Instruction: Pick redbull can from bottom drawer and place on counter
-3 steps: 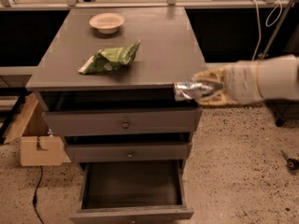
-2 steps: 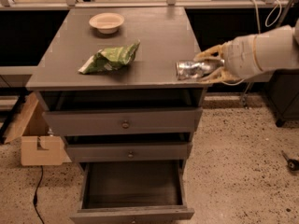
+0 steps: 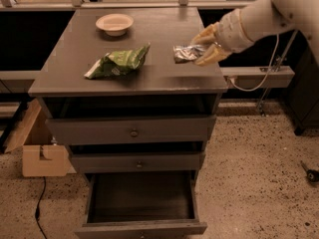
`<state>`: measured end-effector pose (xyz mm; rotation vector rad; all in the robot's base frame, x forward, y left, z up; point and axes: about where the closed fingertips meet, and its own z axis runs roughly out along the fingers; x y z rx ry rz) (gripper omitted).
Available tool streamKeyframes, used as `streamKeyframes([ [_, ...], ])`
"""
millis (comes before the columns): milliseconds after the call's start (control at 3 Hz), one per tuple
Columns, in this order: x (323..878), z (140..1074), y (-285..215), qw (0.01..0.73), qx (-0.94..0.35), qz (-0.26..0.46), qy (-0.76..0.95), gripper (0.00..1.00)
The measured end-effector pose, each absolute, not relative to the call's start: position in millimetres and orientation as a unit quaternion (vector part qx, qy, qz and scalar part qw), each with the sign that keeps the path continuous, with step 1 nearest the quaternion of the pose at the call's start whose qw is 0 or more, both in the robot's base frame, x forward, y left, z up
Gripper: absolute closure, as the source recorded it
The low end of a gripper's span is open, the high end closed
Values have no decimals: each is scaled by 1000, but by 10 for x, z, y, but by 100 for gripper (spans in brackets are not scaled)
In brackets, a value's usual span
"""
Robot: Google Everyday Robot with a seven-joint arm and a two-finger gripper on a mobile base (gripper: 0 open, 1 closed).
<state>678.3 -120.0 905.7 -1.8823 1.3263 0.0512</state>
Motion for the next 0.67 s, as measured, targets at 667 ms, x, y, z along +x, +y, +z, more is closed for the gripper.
streamKeyframes([
  [667, 7398, 9209, -319, 427, -746, 82, 505, 100],
])
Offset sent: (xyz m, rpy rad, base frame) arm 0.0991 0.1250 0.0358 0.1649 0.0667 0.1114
